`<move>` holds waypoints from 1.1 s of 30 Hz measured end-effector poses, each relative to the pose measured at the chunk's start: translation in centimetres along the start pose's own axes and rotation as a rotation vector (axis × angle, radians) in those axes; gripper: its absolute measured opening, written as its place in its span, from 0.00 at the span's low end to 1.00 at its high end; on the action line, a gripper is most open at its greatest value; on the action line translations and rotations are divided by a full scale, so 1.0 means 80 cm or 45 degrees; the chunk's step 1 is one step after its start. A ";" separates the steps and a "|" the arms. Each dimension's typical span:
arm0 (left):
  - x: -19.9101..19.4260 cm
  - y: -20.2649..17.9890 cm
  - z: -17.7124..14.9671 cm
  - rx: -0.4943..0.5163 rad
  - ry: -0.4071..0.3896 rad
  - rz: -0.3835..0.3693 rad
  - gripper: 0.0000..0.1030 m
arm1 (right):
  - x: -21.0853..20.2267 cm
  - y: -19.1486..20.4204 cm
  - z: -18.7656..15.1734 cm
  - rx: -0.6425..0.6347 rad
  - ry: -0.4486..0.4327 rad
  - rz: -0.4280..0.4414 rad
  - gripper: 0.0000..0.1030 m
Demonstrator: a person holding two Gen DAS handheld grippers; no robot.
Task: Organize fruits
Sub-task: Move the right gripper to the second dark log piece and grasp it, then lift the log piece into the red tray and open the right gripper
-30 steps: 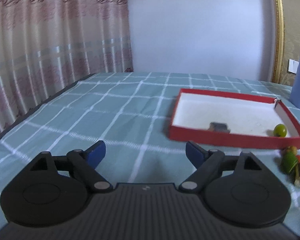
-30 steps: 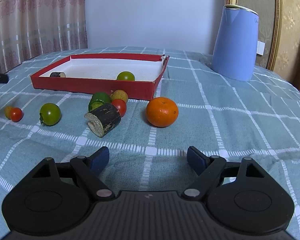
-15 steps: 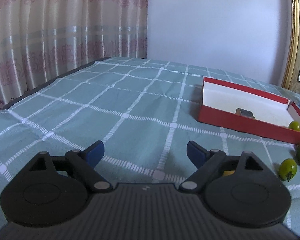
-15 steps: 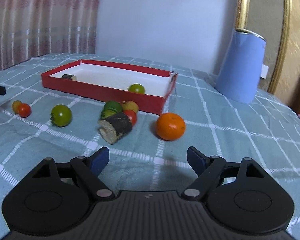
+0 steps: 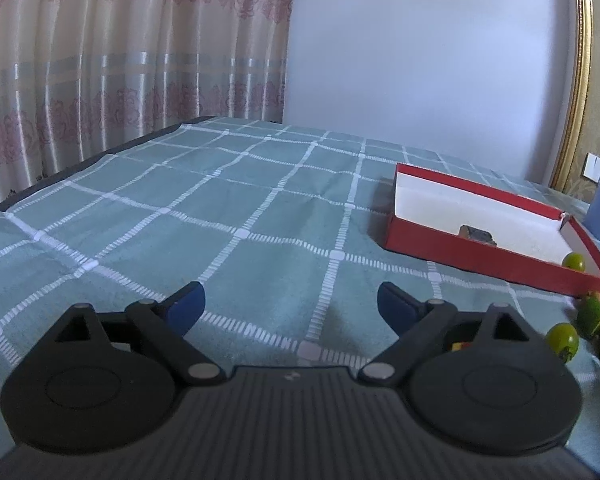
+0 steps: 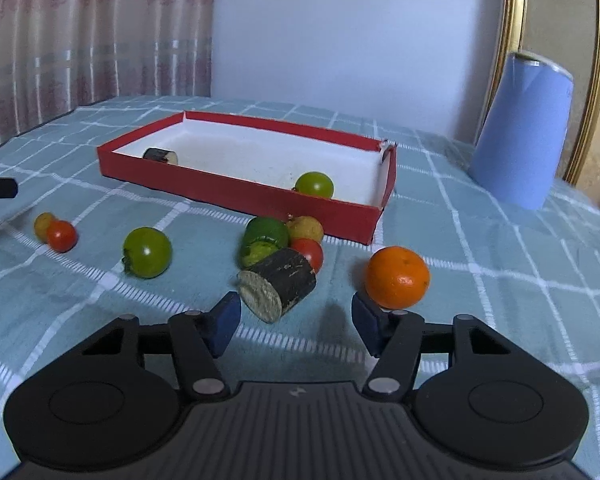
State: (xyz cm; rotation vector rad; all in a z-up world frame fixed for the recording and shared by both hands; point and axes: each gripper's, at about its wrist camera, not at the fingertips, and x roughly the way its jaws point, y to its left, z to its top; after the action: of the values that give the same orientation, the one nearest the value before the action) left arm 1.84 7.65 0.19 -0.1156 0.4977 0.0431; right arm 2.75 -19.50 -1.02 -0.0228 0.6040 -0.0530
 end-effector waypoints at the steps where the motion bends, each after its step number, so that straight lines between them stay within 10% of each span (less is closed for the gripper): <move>1: 0.000 0.001 0.000 -0.002 0.000 -0.001 0.90 | 0.003 -0.001 0.001 0.005 0.000 0.011 0.59; 24: 0.004 -0.002 -0.002 0.016 0.018 -0.005 0.92 | -0.014 -0.010 0.024 0.011 -0.115 0.138 0.36; 33: 0.004 -0.003 -0.004 0.023 0.018 0.005 0.93 | 0.038 -0.063 0.084 0.114 -0.146 -0.004 0.36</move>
State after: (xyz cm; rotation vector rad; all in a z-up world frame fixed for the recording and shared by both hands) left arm 2.03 7.39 -0.22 -0.0975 0.5124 0.0418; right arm 8.83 -24.70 2.97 0.0600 0.4867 -0.0814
